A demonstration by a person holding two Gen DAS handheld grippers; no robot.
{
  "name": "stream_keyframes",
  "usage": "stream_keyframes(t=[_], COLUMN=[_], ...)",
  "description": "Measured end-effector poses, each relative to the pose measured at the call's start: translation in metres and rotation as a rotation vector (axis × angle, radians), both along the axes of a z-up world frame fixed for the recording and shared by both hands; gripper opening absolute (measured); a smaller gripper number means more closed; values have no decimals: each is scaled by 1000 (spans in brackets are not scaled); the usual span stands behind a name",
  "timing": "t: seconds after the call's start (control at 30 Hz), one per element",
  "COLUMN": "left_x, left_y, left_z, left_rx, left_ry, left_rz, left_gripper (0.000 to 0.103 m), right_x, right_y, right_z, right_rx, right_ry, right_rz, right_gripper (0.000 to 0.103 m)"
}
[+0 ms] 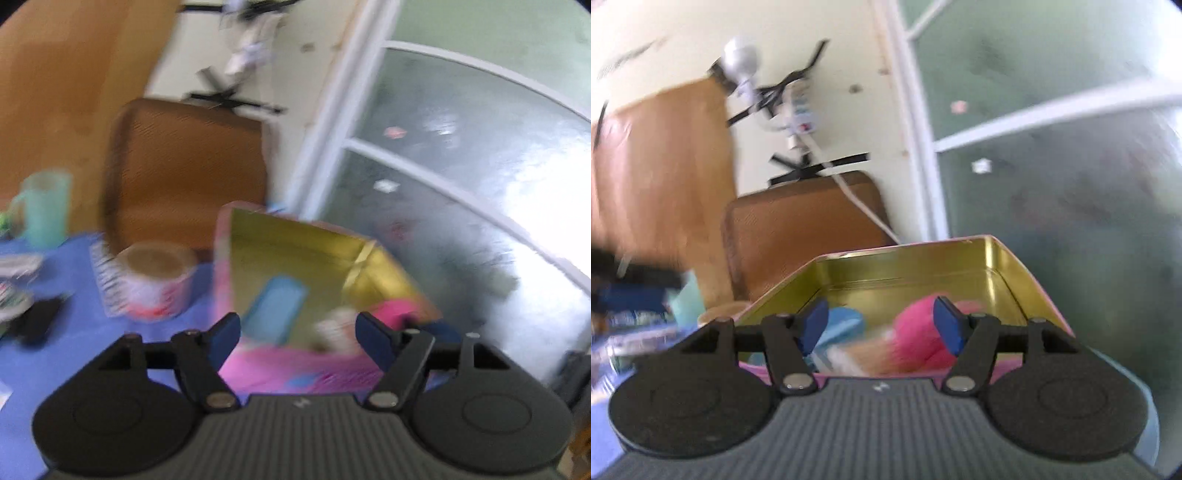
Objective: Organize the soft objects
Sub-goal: 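Drop the pink towel into the pink tin with the right tool, then grasp the roll of clear tape by its rim with the right tool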
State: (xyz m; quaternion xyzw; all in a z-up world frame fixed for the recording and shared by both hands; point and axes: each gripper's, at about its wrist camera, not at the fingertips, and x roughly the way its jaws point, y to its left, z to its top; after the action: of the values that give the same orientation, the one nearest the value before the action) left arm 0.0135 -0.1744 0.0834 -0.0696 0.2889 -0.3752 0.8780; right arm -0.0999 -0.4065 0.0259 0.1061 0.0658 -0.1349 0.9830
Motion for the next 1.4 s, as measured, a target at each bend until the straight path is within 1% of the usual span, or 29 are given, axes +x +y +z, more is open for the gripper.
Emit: stream_keyframes(t=[0.1, 0.2, 0.3, 0.33, 0.4, 0.47, 0.57, 0.63, 0.67, 0.7, 0.8, 0.83, 0.87, 0.9, 0.93, 0.97, 1.0, 1.07, 1.1, 1.17, 1.2, 1.23, 1.27, 1.33, 1.4], left_x=[3, 1, -3, -3, -7, -6, -5, -8, -10, -14, -17, -18, -18, -17, -16, -16, -15, -15, -15, -16, -17, -17, -17, -16, -16], left_y=[48, 105, 161, 176, 202, 221, 233, 235, 240, 241, 243, 244, 246, 248, 250, 252, 254, 257, 258, 260, 261, 261, 261, 262, 262], left_z=[-22, -42, -54, -56, -60, -64, -73, -77, -77, -77, -77, -77, -77, -77, -78, -78, -79, -80, -80, -81, -81, -81, -81, -81, -81], left_rx=[20, 62, 70, 65, 59, 54, 37, 3, -22, -34, -57, -62, -72, -86, -99, -111, -125, -146, -154, -166, -172, -175, -176, -178, -179], left_ry=[50, 52, 55, 49, 22, -8, -23, -22, -46, -63, -84, -92, -90, -84, -77, -69, -60, -48, -47, -50, -52, -52, -50, -45, -45], left_rz=[108, 256, 388, 418, 476, 518, 542, 537, 531, 533, 512, 516, 515, 510, 507, 504, 500, 499, 500, 506, 508, 511, 513, 512, 515], left_gripper=[71, 71, 71, 71, 71, 71, 71, 72, 73, 77, 78, 79, 79, 79, 79, 79, 79, 79, 80, 82, 84, 84, 84, 84, 84], right_x=[-11, -12, 3, 18, 36, 55, 100, 123, 139, 153, 186, 195, 197, 196, 192, 194, 203, 223, 234, 250, 250, 246, 240, 224, 209], right_y=[6, 29, 65, 78, 105, 130, 163, 185, 195, 208, 237, 244, 247, 252, 255, 255, 250, 238, 232, 228, 227, 229, 233, 238, 243], right_z=[-8, -5, 2, 3, 3, 4, 3, 0, 0, -1, -4, -4, -4, -3, -4, -4, -5, -11, -15, -26, -30, -30, -28, -25, -23], right_rx=[32, 22, -4, -8, -13, 3, 40, 42, 46, 53, 60, 67, 71, 60, 42, 38, 67, 145, 180, 217, 210, 171, 145, 143, 106], right_ry=[-32, -47, -10, 8, 52, 103, 186, 237, 261, 283, 343, 357, 352, 339, 328, 327, 338, 377, 405, 484, 484, 489, 503, 521, 512], right_rz=[17, 104, 264, 327, 441, 525, 611, 631, 646, 660, 666, 663, 672, 690, 685, 662, 635, 577, 553, 554, 562, 568, 581, 640, 682], right_gripper=[65, 63, 58, 54, 51, 51, 51, 53, 54, 57, 57, 57, 57, 56, 56, 56, 56, 49, 40, 31, 26, 25, 26, 26, 27])
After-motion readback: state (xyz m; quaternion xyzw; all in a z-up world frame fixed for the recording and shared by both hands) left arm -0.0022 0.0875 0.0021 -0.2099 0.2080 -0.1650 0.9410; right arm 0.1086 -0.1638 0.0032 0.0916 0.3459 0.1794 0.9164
